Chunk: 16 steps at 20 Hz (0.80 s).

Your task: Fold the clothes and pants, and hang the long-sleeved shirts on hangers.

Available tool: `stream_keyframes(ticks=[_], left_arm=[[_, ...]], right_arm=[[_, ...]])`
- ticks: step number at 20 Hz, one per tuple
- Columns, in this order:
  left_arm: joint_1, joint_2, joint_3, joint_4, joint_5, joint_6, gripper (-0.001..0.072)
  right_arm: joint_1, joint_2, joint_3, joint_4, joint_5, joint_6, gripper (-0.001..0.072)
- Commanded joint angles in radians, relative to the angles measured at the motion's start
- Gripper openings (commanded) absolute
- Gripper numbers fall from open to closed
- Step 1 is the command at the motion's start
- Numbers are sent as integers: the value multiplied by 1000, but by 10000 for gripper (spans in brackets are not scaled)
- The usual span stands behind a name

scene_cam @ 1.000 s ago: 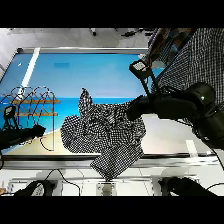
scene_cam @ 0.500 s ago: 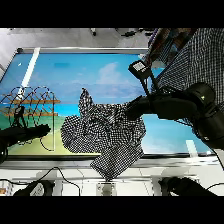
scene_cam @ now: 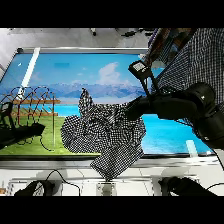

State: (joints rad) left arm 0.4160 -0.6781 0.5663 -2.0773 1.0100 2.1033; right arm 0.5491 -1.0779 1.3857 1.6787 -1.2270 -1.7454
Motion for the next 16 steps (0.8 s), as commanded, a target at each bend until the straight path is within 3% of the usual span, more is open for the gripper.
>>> stream_keyframes(ticks=[1, 7, 9, 11, 13, 14, 15, 16], left_arm=[[61, 131, 3, 357, 24, -138, 525], [89, 2, -63, 80, -104, -28, 548], [89, -111, -64, -31, -142, 64, 578], [89, -200, -61, -225, -158, 212, 576], [89, -269, -60, -280, -201, 239, 571], [89, -297, -60, -279, -225, 239, 520], [91, -324, -60, -280, -251, 239, 408], [91, -343, -60, -280, -271, 239, 235]], right_arm=[[0, 0, 1, 0, 0, -2, 34], [0, 0, 1, 0, 3, -3, 34], [0, 0, 1, 0, 3, -3, 34], [0, -1, 1, 0, 3, -3, 34], [0, -1, 1, 0, 3, -2, 34], [0, 0, 1, 0, 3, 0, 34], [0, 0, 1, 0, 3, 0, 34], [0, 0, 1, 0, 3, 0, 34]])
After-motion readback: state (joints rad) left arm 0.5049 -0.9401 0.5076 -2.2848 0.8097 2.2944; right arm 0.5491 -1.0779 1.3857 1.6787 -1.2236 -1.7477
